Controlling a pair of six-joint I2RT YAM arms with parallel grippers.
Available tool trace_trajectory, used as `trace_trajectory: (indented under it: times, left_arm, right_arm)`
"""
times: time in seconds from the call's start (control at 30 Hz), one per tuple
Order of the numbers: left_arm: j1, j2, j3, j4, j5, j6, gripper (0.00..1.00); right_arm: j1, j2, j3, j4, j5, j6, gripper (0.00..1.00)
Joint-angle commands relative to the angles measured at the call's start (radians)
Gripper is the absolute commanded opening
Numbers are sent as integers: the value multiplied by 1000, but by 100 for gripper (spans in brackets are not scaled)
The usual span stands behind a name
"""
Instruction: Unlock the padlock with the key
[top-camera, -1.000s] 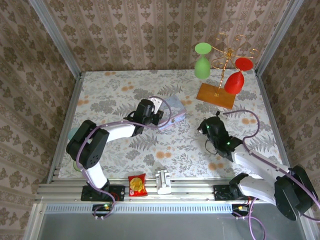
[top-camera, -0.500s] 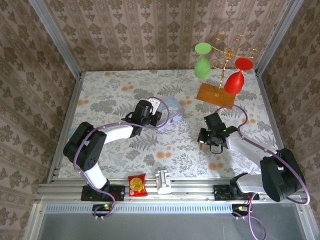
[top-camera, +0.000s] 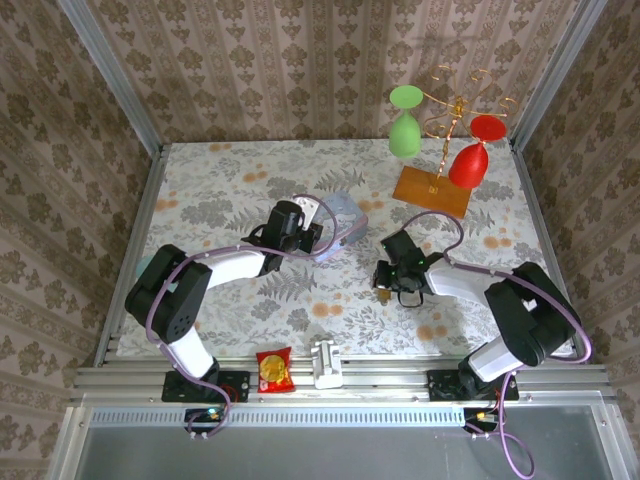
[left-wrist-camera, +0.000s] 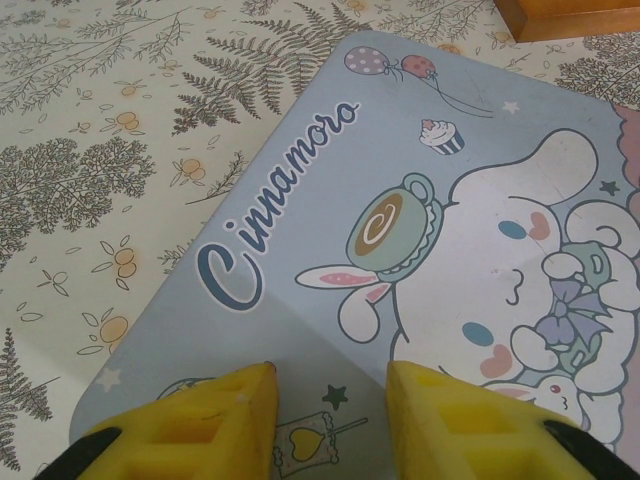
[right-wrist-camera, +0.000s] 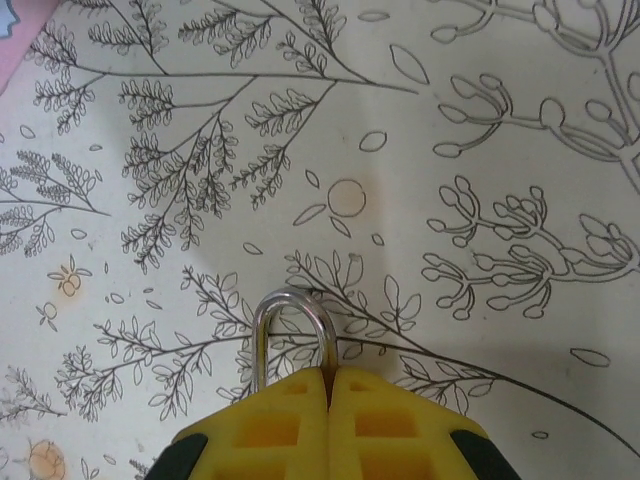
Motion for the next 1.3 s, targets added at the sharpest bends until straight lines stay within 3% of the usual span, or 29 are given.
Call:
trace_trajectory:
  times: [0.0,0.07,0.13,0.17,0.2,0.33,0.47,0.7,0.83,1.07,1.27]
  left_arm:
    - [10,3,-42,-159,-22,-23,39]
    - [7,-16,-35,-193,-51,-28,49]
    - [-7,-51,-29,-247,-117,-33,64]
    - [-18,-72,-27,-272,-148,-35,91]
    - [-33,-100,-33,-287,-183,-36,100]
    - [-62,-187,-57,-322,-223,-46,100]
    - [-113,-208,-35,-425,-329,-29,100]
    - [-151,-79,-65,-346,-355,-124,100]
    - [-95,-8,-28,-301,-382,-128,100]
    - [41,-17,-26,-259,-292,-113,100]
    - [81,6,0,-274,-246,-91,100]
  right_arm:
    - [22,53,-4,49,26,25,0]
    - [26,60,-14,34,40,27,2]
    - [27,47,-22,4,78,28,11]
    - [27,37,-21,-15,95,25,18]
    - [27,27,-17,-30,107,16,21]
    - [28,11,8,-48,101,-34,24]
    - [29,5,48,-51,94,-60,27]
    - [32,-38,119,-85,143,-94,46]
    - [32,-60,123,-83,146,-103,48]
    - [12,-115,100,-42,149,-127,55]
    - [-45,-126,135,-57,126,-197,59]
